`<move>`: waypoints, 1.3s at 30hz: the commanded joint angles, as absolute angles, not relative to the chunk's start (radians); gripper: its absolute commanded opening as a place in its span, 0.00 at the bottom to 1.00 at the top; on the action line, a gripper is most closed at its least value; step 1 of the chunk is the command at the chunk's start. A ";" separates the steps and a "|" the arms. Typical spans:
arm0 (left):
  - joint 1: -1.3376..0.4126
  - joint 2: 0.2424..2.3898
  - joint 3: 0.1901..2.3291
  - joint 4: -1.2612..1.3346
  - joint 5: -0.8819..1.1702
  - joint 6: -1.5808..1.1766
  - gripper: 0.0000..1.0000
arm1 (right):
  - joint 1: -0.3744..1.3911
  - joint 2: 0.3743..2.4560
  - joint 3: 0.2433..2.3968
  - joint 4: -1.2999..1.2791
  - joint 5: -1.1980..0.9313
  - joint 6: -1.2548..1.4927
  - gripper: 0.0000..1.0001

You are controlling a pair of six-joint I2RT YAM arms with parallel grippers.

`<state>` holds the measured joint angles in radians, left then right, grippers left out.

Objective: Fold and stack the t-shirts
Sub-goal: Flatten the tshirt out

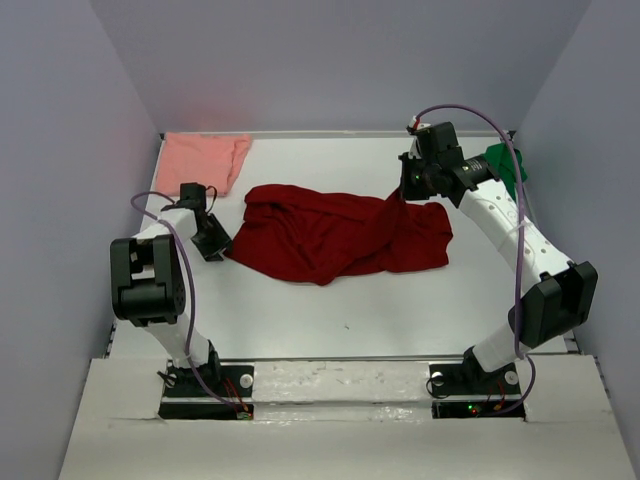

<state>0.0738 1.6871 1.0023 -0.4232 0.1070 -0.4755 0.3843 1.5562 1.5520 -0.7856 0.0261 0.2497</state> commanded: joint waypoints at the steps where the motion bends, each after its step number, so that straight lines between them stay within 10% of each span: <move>1: 0.078 1.724 1.023 -0.410 0.130 -0.457 0.45 | 0.377 1.529 1.589 -0.767 0.028 0.238 0.00; 7: 0.078 1.753 1.029 -0.382 0.136 -0.459 0.26 | 0.377 1.537 1.572 -0.765 0.031 0.239 0.00; 9: 0.077 1.738 1.026 -0.387 0.140 -0.457 0.00 | 0.377 1.543 1.571 -0.764 0.035 0.239 0.00; 21: 0.021 1.094 1.196 -0.599 0.086 -0.379 0.00 | 0.377 1.471 1.758 -0.874 0.414 0.186 0.00; 39: -0.064 0.856 1.638 -0.700 0.018 -0.310 0.00 | 0.400 1.169 2.146 -0.812 0.712 -0.035 0.00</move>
<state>-0.0521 0.8921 1.5719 -0.7261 0.0208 -0.3527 0.3691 1.2770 2.0991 -0.9073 0.5793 0.0673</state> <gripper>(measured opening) 0.026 0.017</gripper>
